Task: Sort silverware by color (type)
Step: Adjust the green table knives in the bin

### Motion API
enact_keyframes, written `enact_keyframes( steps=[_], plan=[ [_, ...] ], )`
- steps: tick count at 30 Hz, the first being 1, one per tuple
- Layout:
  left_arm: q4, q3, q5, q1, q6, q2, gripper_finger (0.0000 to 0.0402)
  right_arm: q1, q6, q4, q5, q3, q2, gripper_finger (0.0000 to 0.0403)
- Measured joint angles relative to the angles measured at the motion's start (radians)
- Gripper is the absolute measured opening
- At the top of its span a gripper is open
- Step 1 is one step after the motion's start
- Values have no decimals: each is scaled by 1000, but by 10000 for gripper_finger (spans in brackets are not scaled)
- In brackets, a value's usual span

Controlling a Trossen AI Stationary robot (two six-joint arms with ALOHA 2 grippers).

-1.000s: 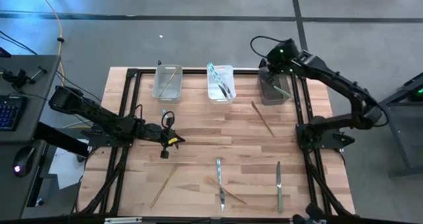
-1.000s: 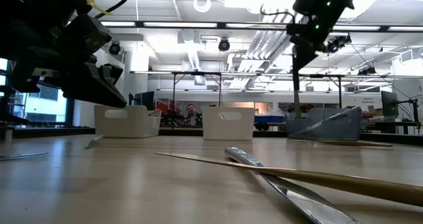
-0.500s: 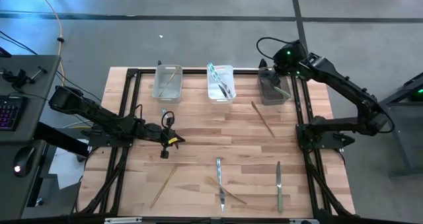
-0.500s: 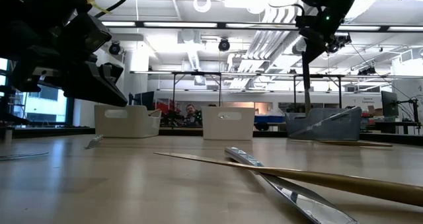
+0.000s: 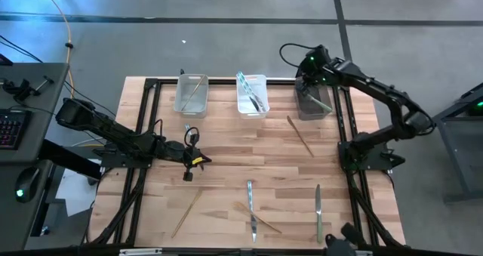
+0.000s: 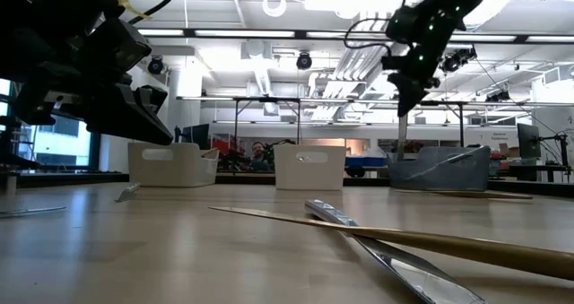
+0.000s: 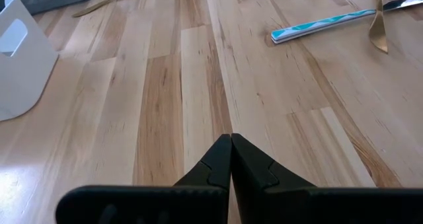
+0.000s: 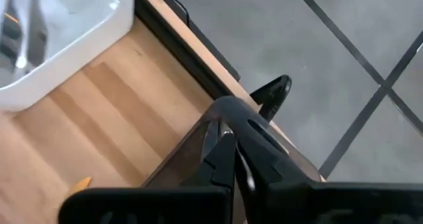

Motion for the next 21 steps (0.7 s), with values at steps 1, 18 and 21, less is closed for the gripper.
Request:
enact_keyframes(
  steps=[1,18,21],
  plan=[
    [0,0,0,0,0,0,0,-3,0,7,0,0,14,0],
    [0,0,0,0,0,0,0,-19,44,135,3,0,53,0],
    [0,0,0,0,0,0,0,-20,45,154,3,0,53,5]
  ],
)
